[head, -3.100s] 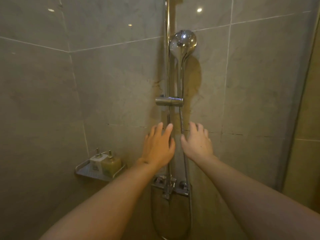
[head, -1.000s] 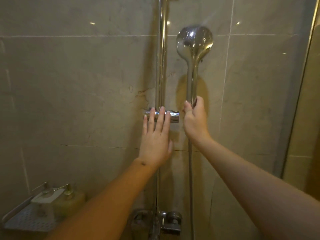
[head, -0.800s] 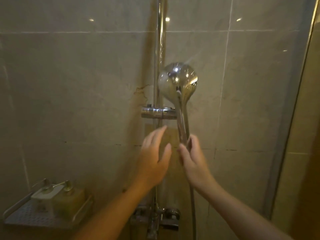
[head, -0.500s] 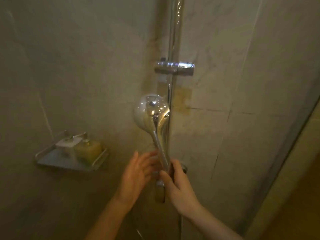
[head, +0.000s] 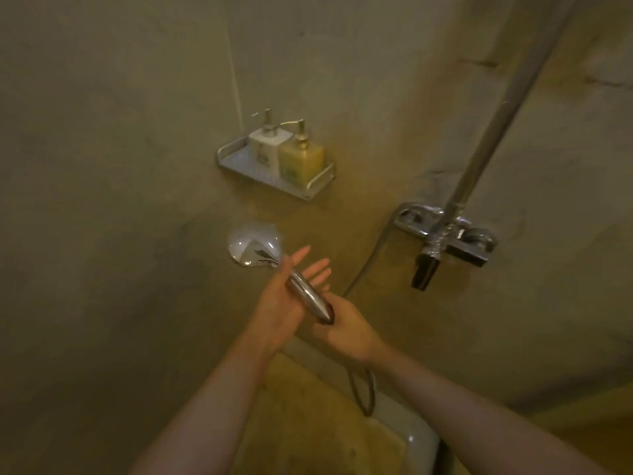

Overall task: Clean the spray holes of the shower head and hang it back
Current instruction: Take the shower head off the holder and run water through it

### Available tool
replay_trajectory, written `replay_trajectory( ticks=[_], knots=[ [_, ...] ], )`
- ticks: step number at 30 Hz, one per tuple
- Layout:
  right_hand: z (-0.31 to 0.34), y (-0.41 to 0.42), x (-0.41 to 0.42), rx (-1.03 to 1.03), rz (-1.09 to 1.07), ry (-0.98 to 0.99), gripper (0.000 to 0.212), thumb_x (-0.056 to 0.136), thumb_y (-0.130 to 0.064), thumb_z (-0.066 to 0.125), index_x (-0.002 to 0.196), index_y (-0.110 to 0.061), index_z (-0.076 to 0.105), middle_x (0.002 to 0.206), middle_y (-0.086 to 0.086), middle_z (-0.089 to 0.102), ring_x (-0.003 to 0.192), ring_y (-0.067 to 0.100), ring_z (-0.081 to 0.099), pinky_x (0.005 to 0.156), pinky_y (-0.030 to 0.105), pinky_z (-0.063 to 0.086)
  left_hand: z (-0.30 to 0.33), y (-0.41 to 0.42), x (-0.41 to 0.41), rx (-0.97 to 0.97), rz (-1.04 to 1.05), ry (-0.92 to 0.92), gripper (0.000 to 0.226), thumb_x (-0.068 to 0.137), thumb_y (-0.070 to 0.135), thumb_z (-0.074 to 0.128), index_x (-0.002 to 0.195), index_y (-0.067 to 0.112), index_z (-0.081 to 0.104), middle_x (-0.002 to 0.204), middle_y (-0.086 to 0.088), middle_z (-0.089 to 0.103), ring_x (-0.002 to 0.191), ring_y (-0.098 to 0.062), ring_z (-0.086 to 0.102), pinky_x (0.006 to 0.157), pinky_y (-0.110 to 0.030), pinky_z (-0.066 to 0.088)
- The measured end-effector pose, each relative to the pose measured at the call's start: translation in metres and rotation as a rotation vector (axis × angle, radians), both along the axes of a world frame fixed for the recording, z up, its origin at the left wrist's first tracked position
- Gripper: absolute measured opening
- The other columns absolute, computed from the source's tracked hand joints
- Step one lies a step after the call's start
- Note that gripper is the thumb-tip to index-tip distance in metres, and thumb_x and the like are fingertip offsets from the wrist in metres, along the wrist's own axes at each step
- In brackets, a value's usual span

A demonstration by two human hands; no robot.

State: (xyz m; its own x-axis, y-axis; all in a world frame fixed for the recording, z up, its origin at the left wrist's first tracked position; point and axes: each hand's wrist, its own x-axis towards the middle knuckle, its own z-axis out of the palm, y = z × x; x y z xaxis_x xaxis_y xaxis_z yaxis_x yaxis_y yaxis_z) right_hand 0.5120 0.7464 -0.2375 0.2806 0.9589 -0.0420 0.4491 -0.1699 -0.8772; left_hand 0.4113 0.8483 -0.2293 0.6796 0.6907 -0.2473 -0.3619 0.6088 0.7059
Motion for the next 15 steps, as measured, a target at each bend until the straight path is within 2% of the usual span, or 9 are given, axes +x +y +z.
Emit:
replay_trajectory(
  ticks=[2,5,6,8,10,11,12,14,15],
  knots=[
    [-0.011,0.006,-0.010,-0.020,0.072,0.010,0.017,0.074,-0.025,0.069,0.086,-0.027,0.058,0.068,-0.022,0.058,0.061,-0.006,0.049,0.061,0.019,0.038,-0.008,-0.001,-0.010,-0.003,0.037,0.022,0.095,0.060,0.054,0.090,0.140,0.017,0.054,0.134,-0.020,0.064,0.128,-0.032,0.059,0.109,-0.047,0.043],
    [-0.013,0.015,-0.017,-0.019,0.142,0.115,0.021,0.079,-0.008,0.070,0.093,-0.021,0.061,0.076,-0.016,0.061,0.063,-0.007,0.053,0.061,0.016,0.041,-0.018,-0.004,-0.021,-0.058,0.136,0.088,0.066,0.084,0.035,0.069,0.145,0.019,0.050,0.134,-0.016,0.065,0.131,-0.030,0.058,0.105,-0.043,0.046],
    [-0.012,0.019,-0.018,-0.044,0.169,0.168,0.023,0.081,-0.003,0.069,0.094,-0.020,0.061,0.075,-0.012,0.061,0.059,-0.006,0.053,0.057,0.015,0.040,-0.019,-0.006,-0.024,-0.075,0.166,0.102,0.063,0.085,0.033,0.066,0.145,0.021,0.050,0.133,-0.015,0.066,0.130,-0.028,0.058,0.103,-0.041,0.047],
    [-0.010,0.023,-0.019,-0.137,0.234,0.306,0.023,0.084,0.000,0.066,0.088,-0.021,0.056,0.061,-0.007,0.056,0.043,0.001,0.047,0.041,0.021,0.035,-0.016,-0.011,-0.028,-0.122,0.230,0.099,0.055,0.086,0.036,0.064,0.138,0.023,0.056,0.130,-0.013,0.069,0.129,-0.026,0.058,0.104,-0.042,0.047],
    [-0.014,0.025,-0.020,-0.216,0.292,0.401,0.022,0.083,-0.004,0.066,0.088,-0.019,0.051,0.052,-0.006,0.051,0.039,0.011,0.042,0.037,0.023,0.031,-0.014,-0.012,-0.030,-0.155,0.329,0.108,0.038,0.094,0.041,0.060,0.126,0.022,0.063,0.126,-0.012,0.071,0.126,-0.026,0.060,0.110,-0.043,0.043],
    [-0.017,0.026,-0.019,-0.237,0.313,0.427,0.022,0.083,-0.006,0.066,0.090,-0.018,0.050,0.052,-0.006,0.051,0.040,0.013,0.043,0.038,0.024,0.034,-0.012,-0.012,-0.030,-0.162,0.388,0.119,0.034,0.096,0.044,0.058,0.120,0.021,0.066,0.120,-0.009,0.073,0.119,-0.024,0.064,0.107,-0.042,0.046],
    [-0.019,0.027,-0.017,-0.255,0.325,0.444,0.023,0.082,-0.007,0.067,0.094,-0.019,0.052,0.054,-0.007,0.054,0.043,0.014,0.047,0.040,0.026,0.037,-0.009,-0.012,-0.031,-0.159,0.434,0.119,0.031,0.096,0.046,0.058,0.114,0.021,0.067,0.107,-0.005,0.074,0.103,-0.021,0.068,0.097,-0.039,0.051],
    [-0.022,0.026,-0.013,-0.288,0.347,0.454,0.024,0.082,-0.010,0.066,0.101,-0.021,0.055,0.061,-0.007,0.059,0.049,0.014,0.053,0.047,0.028,0.044,-0.002,-0.013,-0.031,-0.171,0.482,0.075,0.026,0.093,0.049,0.061,0.103,0.025,0.066,0.082,0.001,0.064,0.075,-0.015,0.063,0.073,-0.032,0.051],
    [-0.024,0.024,-0.013,-0.296,0.372,0.438,0.023,0.082,-0.013,0.065,0.101,-0.022,0.057,0.063,-0.008,0.060,0.052,0.011,0.055,0.050,0.029,0.045,0.000,-0.015,-0.032,-0.174,0.500,0.075,0.025,0.093,0.050,0.060,0.101,0.027,0.066,0.081,0.002,0.062,0.073,-0.014,0.062,0.071,-0.031,0.051]
  ],
)
